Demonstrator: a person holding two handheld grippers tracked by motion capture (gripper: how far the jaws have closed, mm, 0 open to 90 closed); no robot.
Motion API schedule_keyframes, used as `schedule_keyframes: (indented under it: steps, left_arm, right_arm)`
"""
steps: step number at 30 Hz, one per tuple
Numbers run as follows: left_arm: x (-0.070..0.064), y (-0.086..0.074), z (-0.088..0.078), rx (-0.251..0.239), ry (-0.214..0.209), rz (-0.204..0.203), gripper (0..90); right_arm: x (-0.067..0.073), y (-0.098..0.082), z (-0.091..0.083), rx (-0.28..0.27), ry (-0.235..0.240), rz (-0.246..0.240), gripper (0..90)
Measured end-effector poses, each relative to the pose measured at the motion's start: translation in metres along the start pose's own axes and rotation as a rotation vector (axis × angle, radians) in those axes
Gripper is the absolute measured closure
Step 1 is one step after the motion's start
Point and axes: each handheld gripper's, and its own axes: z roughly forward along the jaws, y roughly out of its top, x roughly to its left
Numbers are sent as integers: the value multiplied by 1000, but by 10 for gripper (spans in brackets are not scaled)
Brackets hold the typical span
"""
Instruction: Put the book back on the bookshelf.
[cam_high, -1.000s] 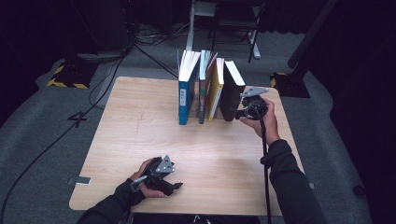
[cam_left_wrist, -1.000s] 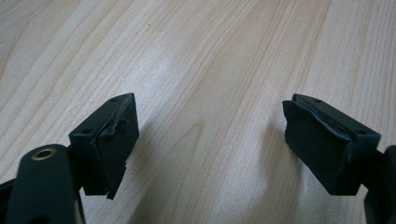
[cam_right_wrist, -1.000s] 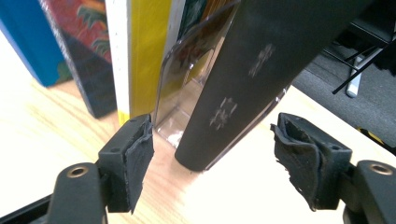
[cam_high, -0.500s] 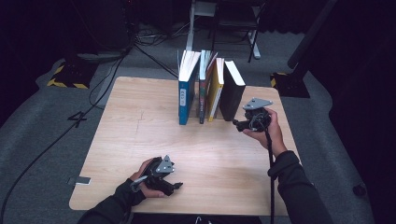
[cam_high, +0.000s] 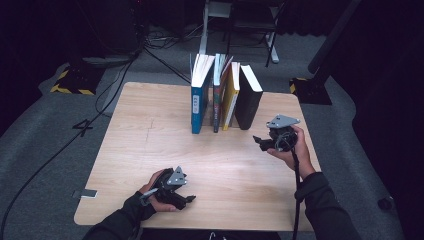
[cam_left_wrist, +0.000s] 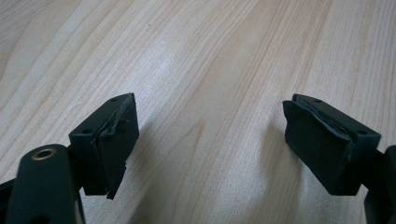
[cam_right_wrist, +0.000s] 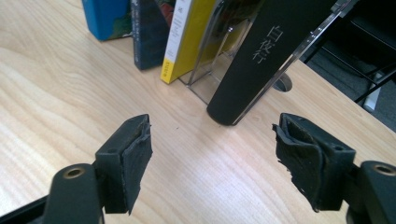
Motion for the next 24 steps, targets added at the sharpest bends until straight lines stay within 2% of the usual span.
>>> schedule_keyframes:
  steps: [2, 10, 15, 18, 19, 24]
  left_arm:
    - [0, 0, 0, 0, 0, 0, 178]
    - [0, 0, 0, -3, 0, -4, 177]
    - [0, 0, 0, -3, 0, -4, 178]
    - [0, 0, 0, -2, 0, -4, 178]
    - [0, 0, 0, -3, 0, -4, 178]
    - [0, 0, 0, -2, 1, -5, 178]
  right_arm:
    - [3, -3, -2, 5, 14, -8, 271]
    - [13, -15, -10, 3, 20, -44, 268]
    - [20, -29, -14, 0, 12, -52, 267]
    - [23, -38, -16, 15, 24, -53, 254]
    - [25, -42, -18, 11, 10, -61, 261]
    - [29, -58, -21, 28, 11, -67, 260]
